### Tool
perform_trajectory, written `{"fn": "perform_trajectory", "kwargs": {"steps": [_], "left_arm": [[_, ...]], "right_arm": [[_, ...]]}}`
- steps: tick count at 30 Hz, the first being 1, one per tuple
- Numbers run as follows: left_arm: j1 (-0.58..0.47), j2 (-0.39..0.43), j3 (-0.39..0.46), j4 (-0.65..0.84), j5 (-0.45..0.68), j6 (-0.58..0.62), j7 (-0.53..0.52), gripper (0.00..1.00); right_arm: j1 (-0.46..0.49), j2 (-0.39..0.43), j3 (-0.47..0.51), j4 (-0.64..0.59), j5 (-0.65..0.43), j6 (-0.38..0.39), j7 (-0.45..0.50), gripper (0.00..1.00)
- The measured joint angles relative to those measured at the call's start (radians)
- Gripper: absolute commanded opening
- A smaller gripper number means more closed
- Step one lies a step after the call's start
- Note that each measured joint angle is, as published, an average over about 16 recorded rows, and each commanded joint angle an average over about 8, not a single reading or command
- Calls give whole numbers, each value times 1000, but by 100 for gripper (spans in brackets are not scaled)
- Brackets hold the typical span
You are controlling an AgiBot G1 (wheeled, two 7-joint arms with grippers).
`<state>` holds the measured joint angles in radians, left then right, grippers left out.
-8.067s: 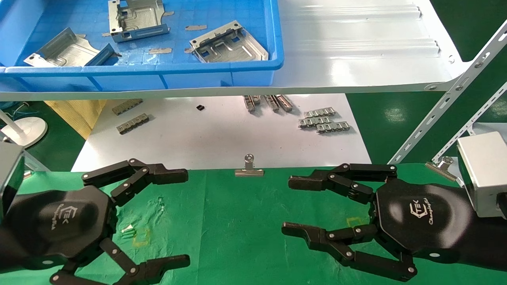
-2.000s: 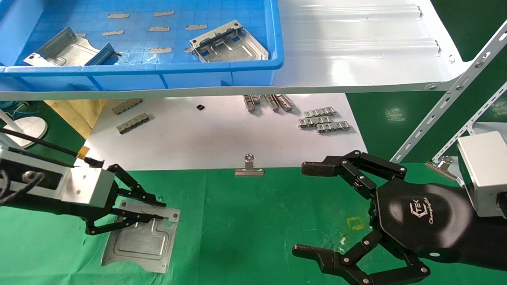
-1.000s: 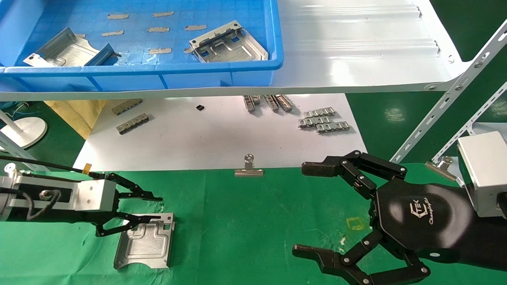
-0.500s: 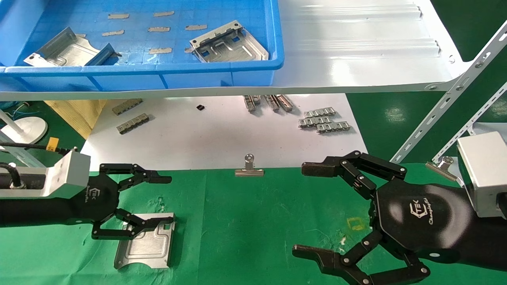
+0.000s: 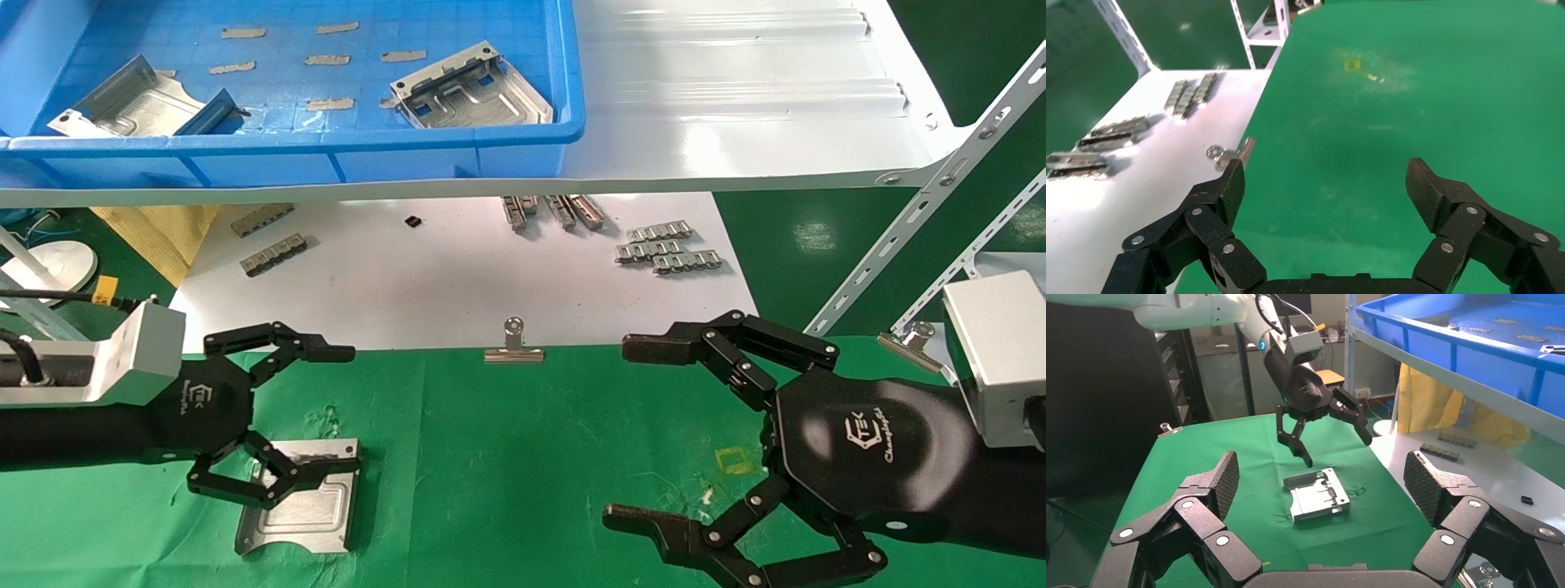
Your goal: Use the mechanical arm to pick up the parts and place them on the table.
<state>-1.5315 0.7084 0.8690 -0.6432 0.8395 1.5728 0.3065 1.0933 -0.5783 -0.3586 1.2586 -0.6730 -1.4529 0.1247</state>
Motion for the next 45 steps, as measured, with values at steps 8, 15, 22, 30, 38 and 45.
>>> {"fn": "perform_trajectory", "kwargs": {"steps": [8,15,22,30,38,45], "left_arm": [[68,-15,-88,-96,-16,-12,-74,100],[129,-27,-166,-181,-31,-22,-139,100],[189,-40,-244,-265,-45,-32,-205,100],[258,-55,-333,-362,-62,-44,-279,100],[327,-70,-422,-459,-78,-55,-354,100],[388,-82,-500,-544,-92,-65,-419,100]], "right_arm": [[0,0,0,0,0,0,0,100],[0,0,0,0,0,0,0,100],[0,0,0,0,0,0,0,100],[0,0,0,0,0,0,0,100],[0,0,0,0,0,0,0,100],[0,0,0,0,0,0,0,100]]}}
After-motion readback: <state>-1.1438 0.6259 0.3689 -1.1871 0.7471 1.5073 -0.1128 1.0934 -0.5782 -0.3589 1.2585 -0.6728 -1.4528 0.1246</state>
